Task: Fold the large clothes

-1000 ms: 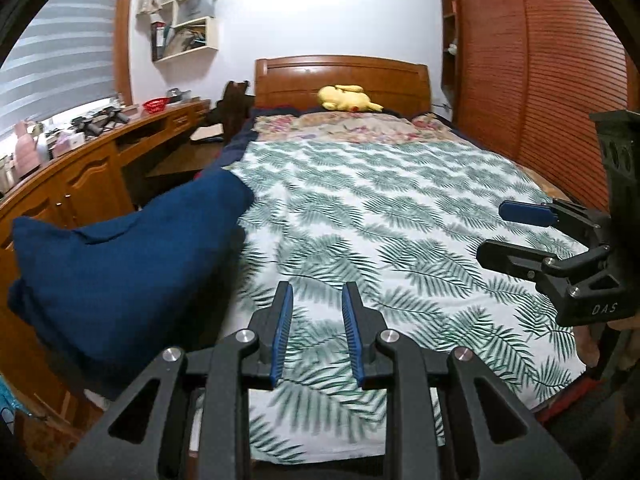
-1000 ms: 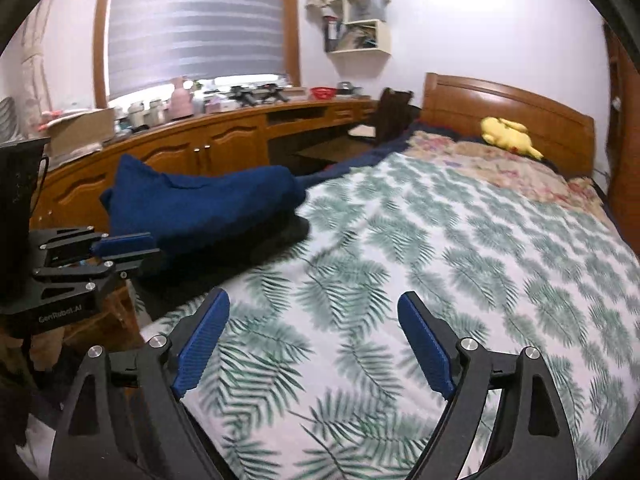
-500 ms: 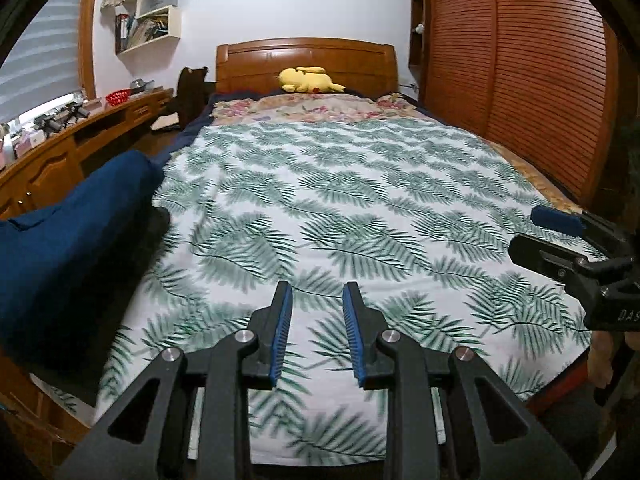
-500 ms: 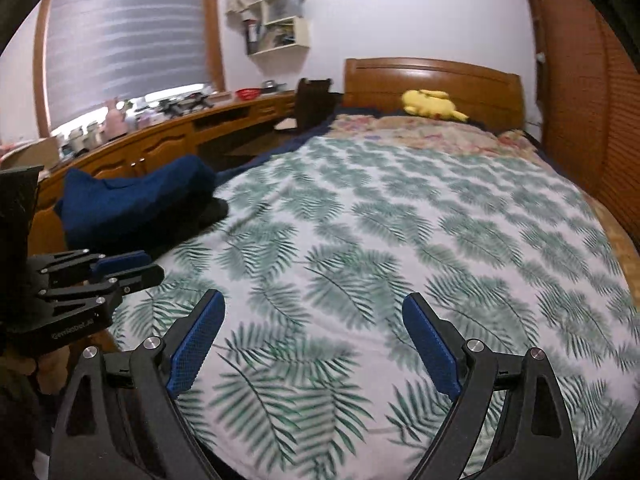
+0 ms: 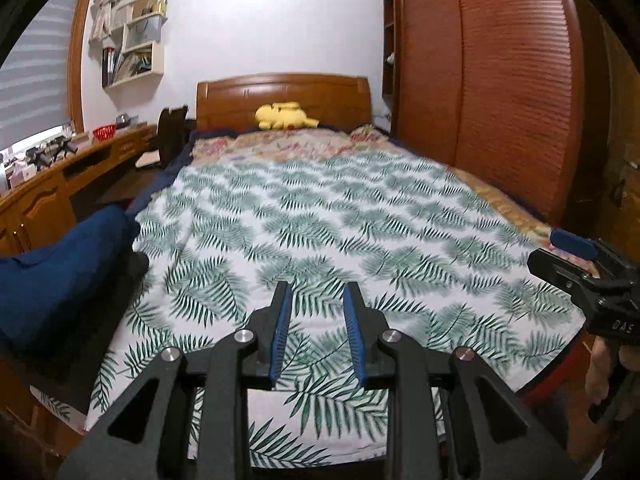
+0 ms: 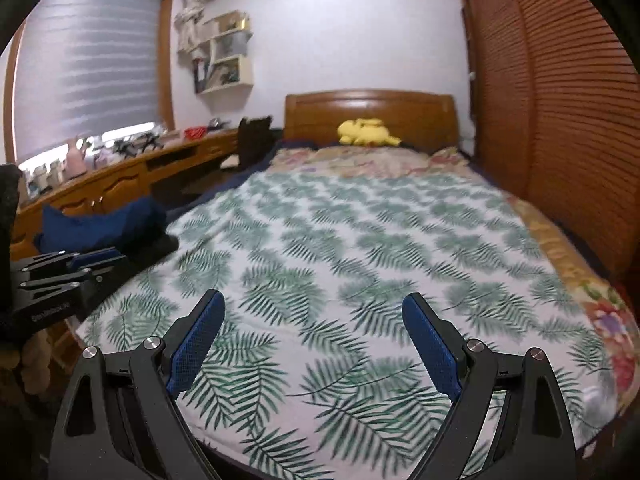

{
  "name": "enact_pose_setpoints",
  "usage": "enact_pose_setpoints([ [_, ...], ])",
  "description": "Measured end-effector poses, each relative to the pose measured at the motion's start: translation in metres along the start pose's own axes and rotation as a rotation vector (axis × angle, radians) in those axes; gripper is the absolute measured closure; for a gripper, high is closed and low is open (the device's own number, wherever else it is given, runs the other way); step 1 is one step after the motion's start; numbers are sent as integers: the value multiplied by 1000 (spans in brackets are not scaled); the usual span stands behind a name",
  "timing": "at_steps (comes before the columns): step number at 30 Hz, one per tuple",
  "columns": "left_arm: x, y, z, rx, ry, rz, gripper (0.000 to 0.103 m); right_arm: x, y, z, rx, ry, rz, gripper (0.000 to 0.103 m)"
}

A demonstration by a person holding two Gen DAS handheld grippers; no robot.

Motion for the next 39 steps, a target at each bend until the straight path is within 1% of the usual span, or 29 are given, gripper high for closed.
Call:
enact_pose_setpoints([
  [5,8,-21,13,52,-7,-6,77,18,-24,11,53,28,-35,11],
  [11,11,-30,15,74,-17,3,77,26,-28,11,60,44,-52,11],
  [39,7,-30,9,75,-27,26,75,18,-30,9,64,36,-47,11],
])
Point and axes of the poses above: each gripper's, at about its wrist camera, not at the fingertips, and y roughly the way its jaws point, x to its right, z to its top, the point moved 8 cm from there along y, roughly the way its jaws point, and after that the axes turned 4 degrees about -z, right-handed, at the moved point
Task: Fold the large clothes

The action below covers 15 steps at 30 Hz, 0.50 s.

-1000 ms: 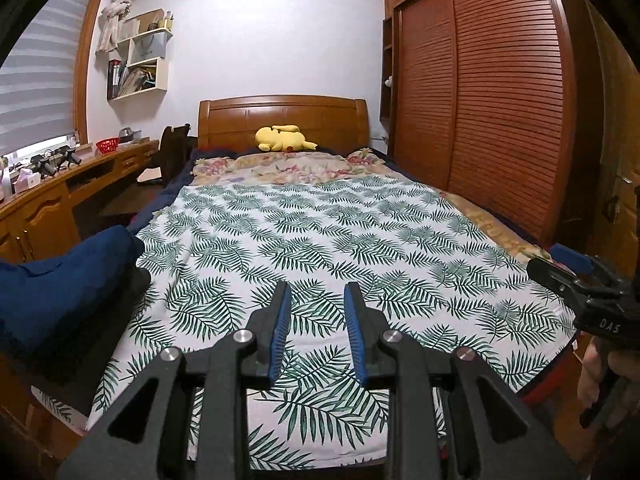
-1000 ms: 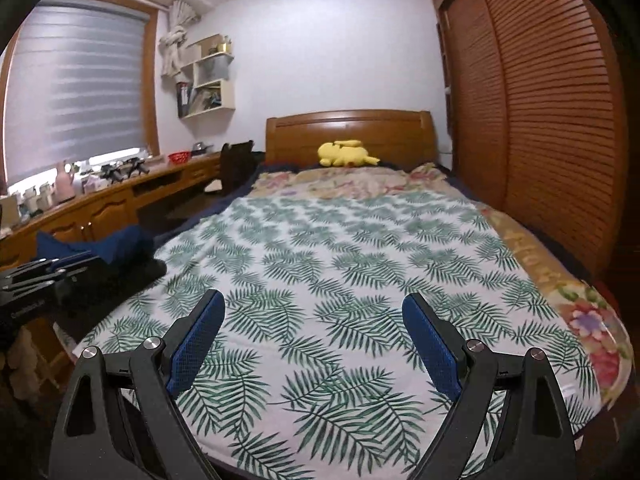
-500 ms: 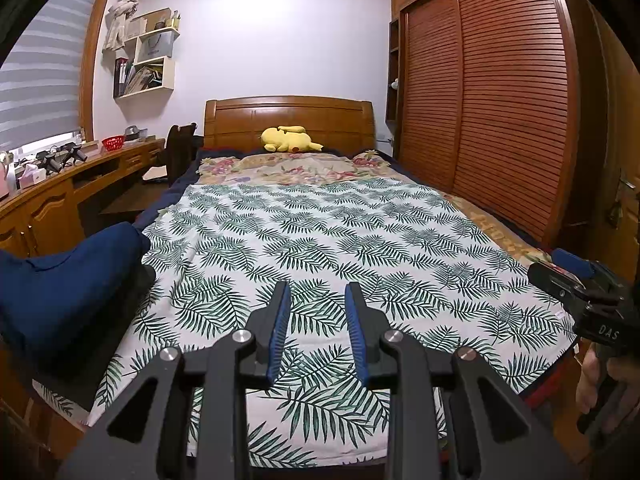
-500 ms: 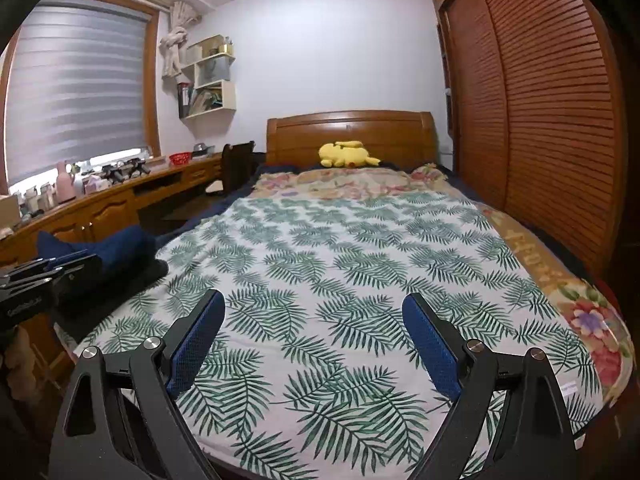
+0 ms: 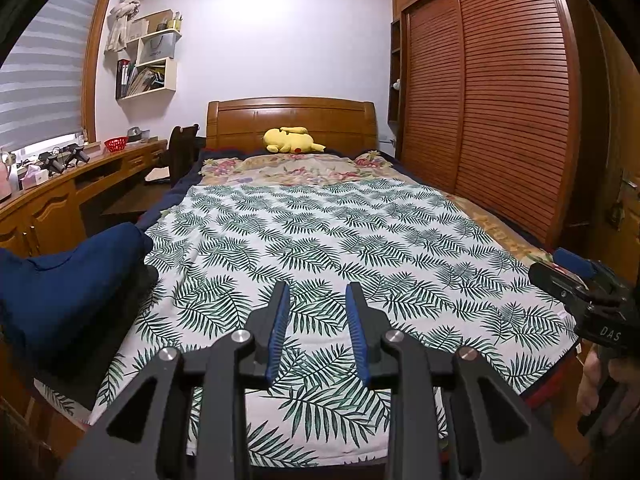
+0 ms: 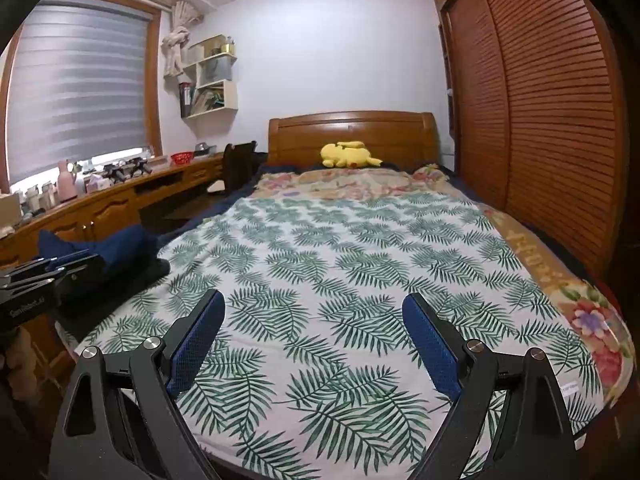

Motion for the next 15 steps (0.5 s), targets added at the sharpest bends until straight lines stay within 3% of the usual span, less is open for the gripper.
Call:
enact_pose_setpoints([
  [15,-2,-3,0,8,2,10,74,-5,1,2,3,-4,3,11],
])
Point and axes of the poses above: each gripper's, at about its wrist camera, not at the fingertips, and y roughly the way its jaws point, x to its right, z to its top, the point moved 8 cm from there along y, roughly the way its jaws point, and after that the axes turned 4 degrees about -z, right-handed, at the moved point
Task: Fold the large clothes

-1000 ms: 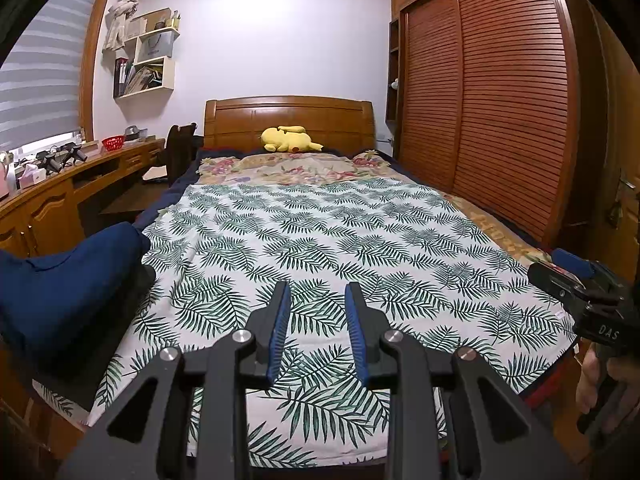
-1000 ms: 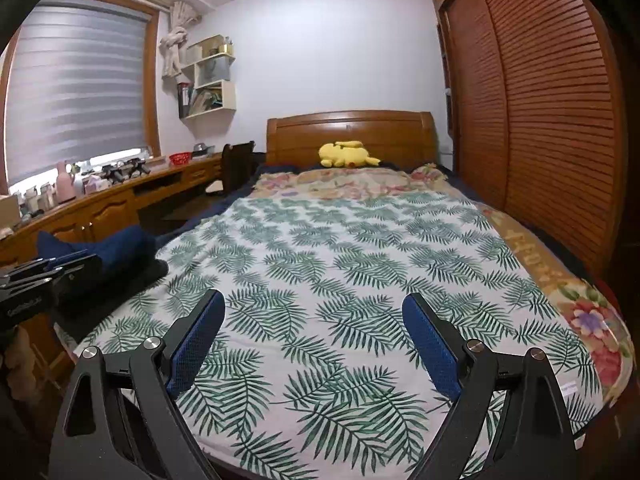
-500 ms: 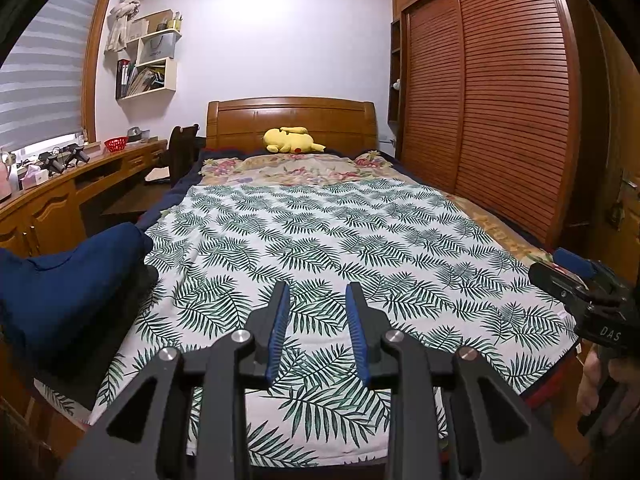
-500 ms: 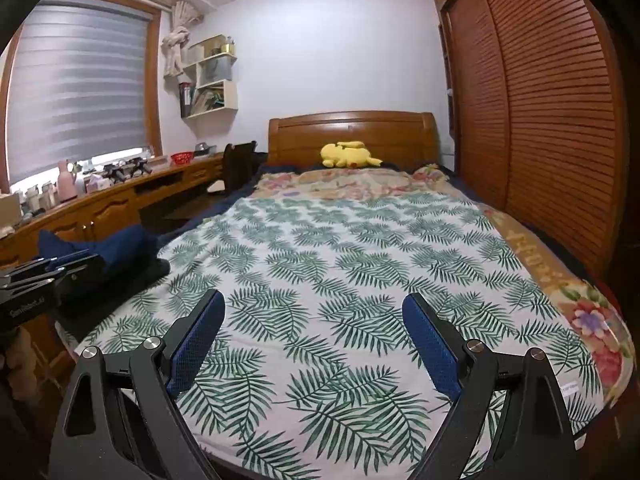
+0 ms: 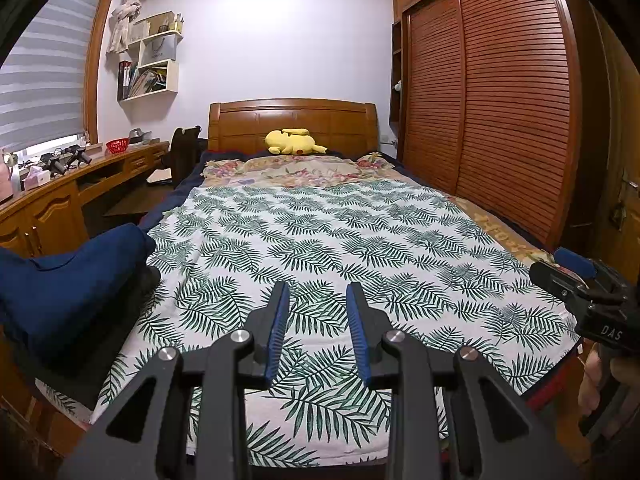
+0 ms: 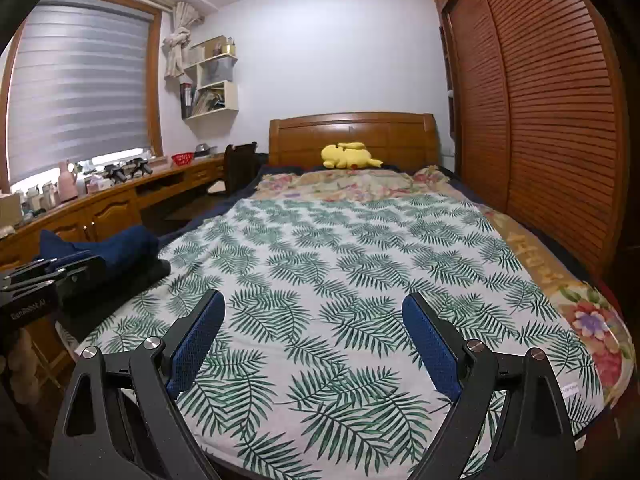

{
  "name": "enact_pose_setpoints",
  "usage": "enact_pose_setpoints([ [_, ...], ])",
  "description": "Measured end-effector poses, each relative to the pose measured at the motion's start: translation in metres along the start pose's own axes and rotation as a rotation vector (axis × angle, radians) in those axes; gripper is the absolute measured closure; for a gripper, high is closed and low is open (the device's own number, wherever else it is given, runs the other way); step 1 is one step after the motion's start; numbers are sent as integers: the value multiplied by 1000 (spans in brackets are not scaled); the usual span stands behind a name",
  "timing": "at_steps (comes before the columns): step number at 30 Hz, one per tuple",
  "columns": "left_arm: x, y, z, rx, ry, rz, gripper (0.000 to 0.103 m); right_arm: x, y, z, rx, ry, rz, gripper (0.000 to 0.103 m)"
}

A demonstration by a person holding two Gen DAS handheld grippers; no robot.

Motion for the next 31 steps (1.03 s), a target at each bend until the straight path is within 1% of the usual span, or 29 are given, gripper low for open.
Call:
enact_pose_setpoints([
  [31,-1,-1,-2,1,-2,0,73,-5,-3,2,2,0,10,11],
])
Point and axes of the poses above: each gripper's, at about its wrist camera, not at the fingertips, and y roughly the way its jaws point, x to its right, z to its top, the point moved 8 cm from there along y, roughly the way its jaws point, and after that the axes turned 4 degrees about -z, right-handed, at the moved point
